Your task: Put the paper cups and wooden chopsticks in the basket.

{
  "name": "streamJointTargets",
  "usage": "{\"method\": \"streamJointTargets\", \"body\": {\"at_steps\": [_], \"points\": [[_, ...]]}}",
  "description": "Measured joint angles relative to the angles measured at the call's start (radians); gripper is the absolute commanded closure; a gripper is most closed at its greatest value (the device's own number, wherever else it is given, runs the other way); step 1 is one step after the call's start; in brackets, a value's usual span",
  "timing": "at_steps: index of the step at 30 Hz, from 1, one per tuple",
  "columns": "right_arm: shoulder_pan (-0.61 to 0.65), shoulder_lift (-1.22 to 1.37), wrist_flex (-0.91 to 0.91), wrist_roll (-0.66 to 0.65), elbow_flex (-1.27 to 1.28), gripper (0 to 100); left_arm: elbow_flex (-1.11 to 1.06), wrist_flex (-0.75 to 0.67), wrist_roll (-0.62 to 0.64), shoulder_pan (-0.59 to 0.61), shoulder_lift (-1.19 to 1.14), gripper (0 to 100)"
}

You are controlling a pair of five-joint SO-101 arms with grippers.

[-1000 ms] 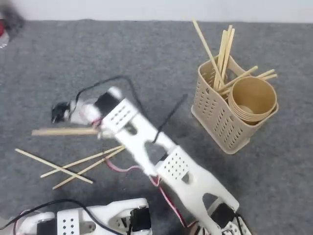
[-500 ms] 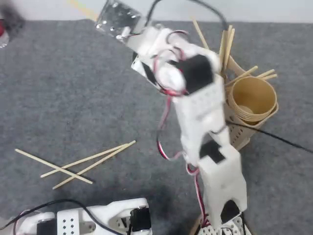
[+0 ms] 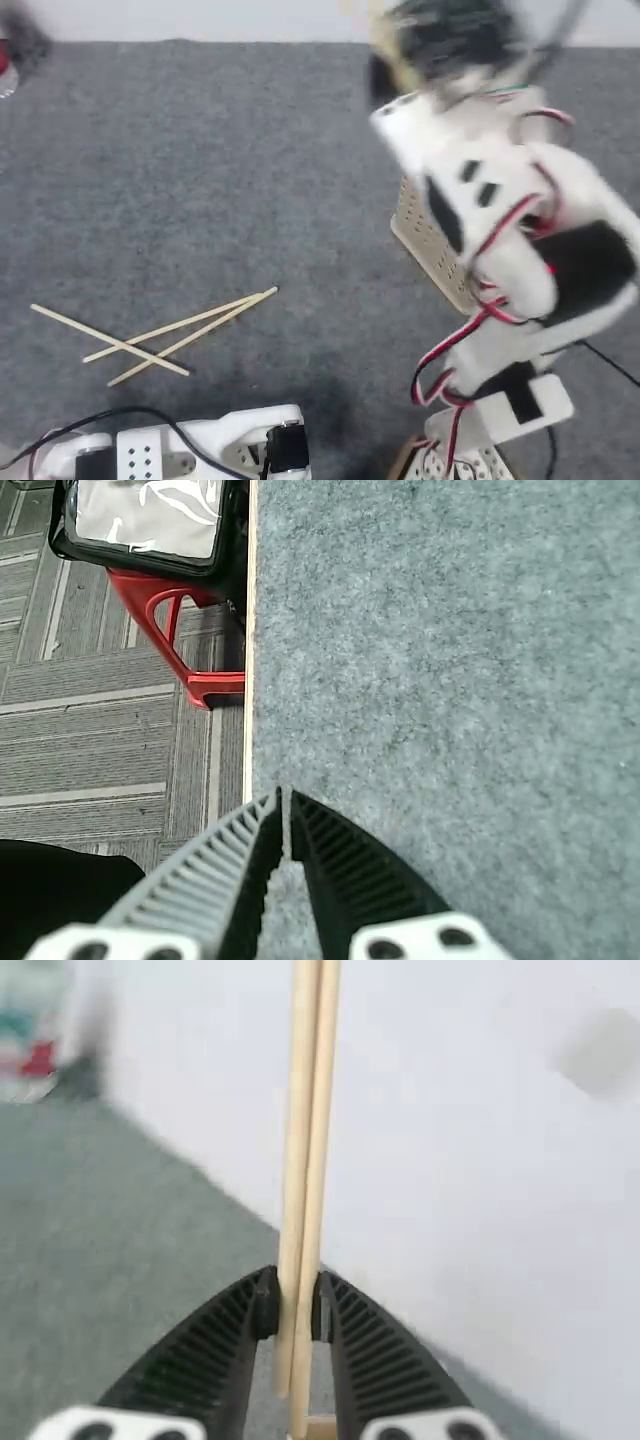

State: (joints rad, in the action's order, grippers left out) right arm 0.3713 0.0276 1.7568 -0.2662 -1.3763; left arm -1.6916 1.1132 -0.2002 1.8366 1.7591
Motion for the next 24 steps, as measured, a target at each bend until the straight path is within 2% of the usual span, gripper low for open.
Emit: {"method": "streamJointTargets", "body": {"at_steps": [3, 5, 8, 13, 15, 18, 24], "points": [[-0.097, -0.006, 0.000, 0.147, 0.000, 99.2, 0.000, 0.000, 0.000, 0.000, 0.000, 99], [-0.097, -0.023, 0.000, 0.167, 0.014, 99.2, 0.000, 0.000, 0.000, 0.000, 0.000, 99], [-0.052, -0.084, 0.000, 0.195, 0.069, 99.2, 0.000, 0.000, 0.000, 0.000, 0.000, 99], [0.098, -0.282, 0.000, 0.218, 0.245, 99.2, 0.000, 0.000, 0.000, 0.000, 0.000, 99], [0.110, -0.364, 0.000, 0.218, 0.347, 99.2, 0.000, 0.000, 0.000, 0.000, 0.000, 99], [0.063, -0.411, -0.012, 0.218, 0.491, 99.2, 0.000, 0.000, 0.000, 0.000, 0.000, 99], [-0.061, -0.413, -0.218, 0.218, 0.730, 99.2, 0.000, 0.000, 0.000, 0.000, 0.000, 99]]}}
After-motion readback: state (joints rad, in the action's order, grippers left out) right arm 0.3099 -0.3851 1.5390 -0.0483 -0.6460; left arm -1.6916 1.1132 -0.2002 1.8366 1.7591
